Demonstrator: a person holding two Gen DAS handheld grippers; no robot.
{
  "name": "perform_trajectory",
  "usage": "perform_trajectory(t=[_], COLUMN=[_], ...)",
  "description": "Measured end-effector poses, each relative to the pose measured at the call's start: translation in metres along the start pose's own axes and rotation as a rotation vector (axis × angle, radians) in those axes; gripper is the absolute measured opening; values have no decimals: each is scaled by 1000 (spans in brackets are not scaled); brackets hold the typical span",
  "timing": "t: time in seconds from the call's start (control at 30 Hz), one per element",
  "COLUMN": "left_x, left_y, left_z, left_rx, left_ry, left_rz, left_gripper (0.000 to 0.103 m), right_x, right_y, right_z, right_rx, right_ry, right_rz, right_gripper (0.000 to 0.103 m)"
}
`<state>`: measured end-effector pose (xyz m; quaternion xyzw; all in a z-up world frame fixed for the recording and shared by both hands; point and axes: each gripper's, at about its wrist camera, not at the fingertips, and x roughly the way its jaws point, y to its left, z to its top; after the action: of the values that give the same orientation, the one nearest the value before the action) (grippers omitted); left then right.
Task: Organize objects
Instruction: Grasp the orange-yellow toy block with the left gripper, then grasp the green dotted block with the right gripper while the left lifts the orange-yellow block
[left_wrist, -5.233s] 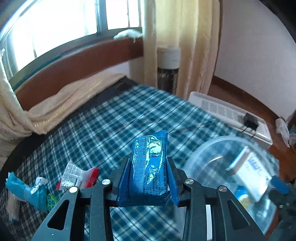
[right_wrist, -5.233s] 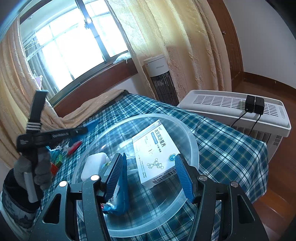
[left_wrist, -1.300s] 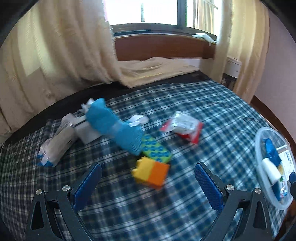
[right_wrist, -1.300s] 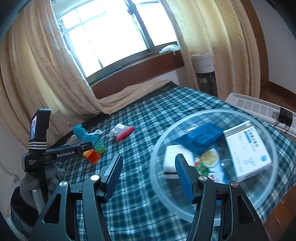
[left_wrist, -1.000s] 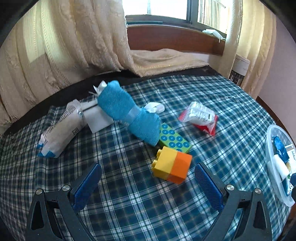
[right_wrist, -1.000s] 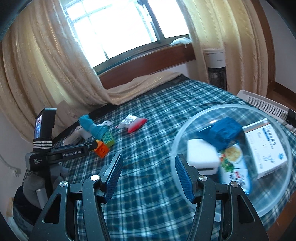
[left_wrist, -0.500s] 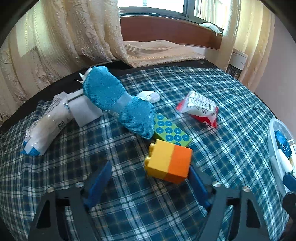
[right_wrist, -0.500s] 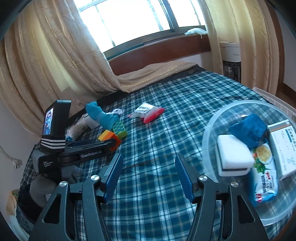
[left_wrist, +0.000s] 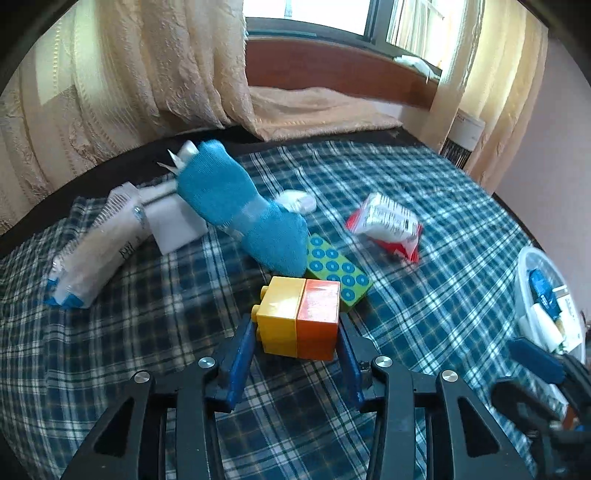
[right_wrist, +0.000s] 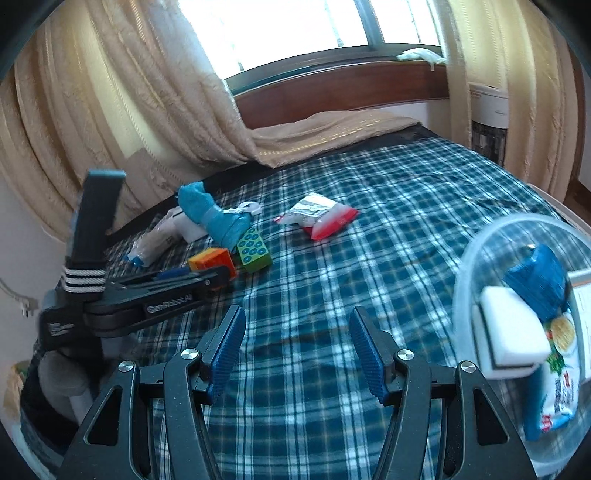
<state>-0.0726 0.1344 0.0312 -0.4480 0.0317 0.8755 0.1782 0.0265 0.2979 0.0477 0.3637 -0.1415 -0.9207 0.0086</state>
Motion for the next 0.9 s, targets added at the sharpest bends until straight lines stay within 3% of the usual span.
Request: perform_trajectory(t=[0.53,0.9], left_x=[-20,-13], left_y=[43,54], left_z=[19,20], left_rx=[-97,-126], left_ry=[-67,-46], left_rz=[104,110], left_gripper=[45,45], right_x=[78,119], right_y=[48,62], right_z=[49,65], right_rx=[-162,-233], right_ry=[91,133], right_rz=[10,-18], right_gripper=[59,45])
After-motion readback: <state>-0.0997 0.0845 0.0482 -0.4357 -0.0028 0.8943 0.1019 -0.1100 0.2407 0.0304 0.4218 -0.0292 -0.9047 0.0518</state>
